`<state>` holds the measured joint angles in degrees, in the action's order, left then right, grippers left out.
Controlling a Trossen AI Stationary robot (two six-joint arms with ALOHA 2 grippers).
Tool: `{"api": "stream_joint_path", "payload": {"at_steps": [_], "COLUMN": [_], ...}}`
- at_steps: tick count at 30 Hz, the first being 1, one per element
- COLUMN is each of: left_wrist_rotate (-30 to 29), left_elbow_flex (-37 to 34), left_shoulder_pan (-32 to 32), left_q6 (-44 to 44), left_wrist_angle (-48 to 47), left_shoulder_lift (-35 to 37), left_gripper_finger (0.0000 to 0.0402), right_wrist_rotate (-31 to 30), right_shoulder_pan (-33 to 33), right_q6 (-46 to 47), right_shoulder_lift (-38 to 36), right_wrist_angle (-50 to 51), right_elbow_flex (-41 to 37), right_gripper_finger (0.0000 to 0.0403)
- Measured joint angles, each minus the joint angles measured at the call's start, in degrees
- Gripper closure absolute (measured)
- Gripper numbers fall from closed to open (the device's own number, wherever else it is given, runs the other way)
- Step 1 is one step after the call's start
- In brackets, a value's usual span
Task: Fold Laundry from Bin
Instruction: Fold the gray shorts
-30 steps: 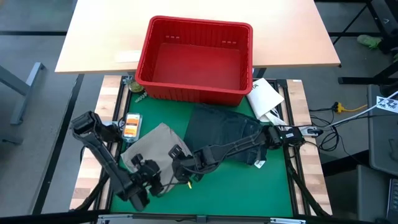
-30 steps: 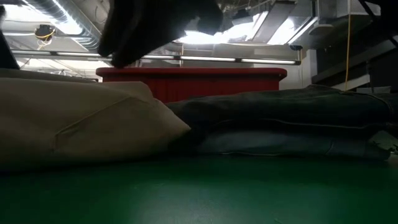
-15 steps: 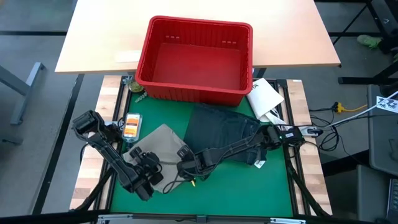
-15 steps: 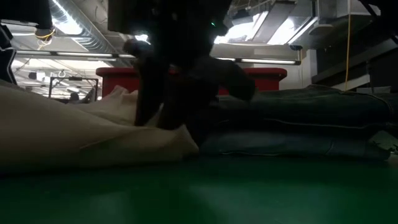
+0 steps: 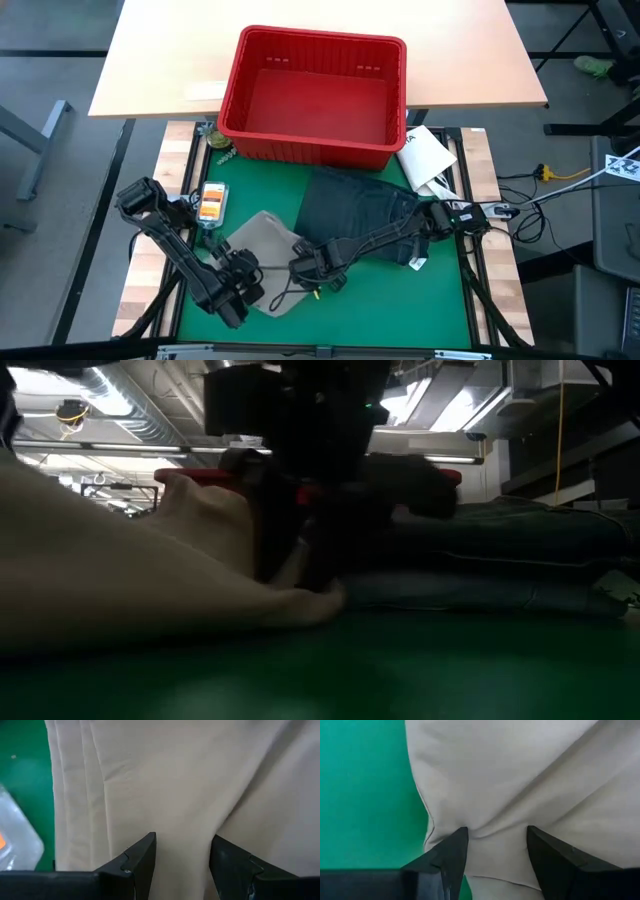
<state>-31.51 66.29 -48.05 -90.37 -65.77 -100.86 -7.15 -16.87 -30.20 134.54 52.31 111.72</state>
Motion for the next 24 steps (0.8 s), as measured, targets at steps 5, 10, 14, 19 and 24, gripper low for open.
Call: {"api": "stream_joint_path", "payload": {"at_steps": [5,10,14,19,24], "left_wrist_rotate": [1.20,1.21,1.27,3.33,5.53], "left_elbow_flex": [4.66,9.61,12.67,13.85,12.66], "left_shoulder_pan": [-0.37,-1.49,-3.06,-4.95,-6.82], "left_q6": [4.01,7.40,6.59,0.75,-7.43], "left_wrist_angle": [0.01,-0.89,-2.62,-3.02,-2.39], "left_shoulder_lift": [0.01,0.04,0.09,0.13,0.11], "left_gripper_finger": [0.0234,0.0234,0.0234,0.0234,0.0234], "right_wrist_rotate": [0.43,0.21,-0.19,-2.01,-4.22], "right_shoulder_pan": [-1.24,-3.01,-4.39,-5.84,-6.46], "right_q6": [-0.20,-0.20,-0.15,-0.15,-0.09], "right_shoulder_lift": [-0.02,-0.63,-1.69,-3.95,-5.52], "right_wrist_angle": [6.31,10.51,11.42,11.06,10.43], "right_elbow_flex": [0.00,-0.09,-0.11,-0.11,-0.09], "right_gripper_finger": [0.0198,0.0198,0.0198,0.0198,0.0198]}}
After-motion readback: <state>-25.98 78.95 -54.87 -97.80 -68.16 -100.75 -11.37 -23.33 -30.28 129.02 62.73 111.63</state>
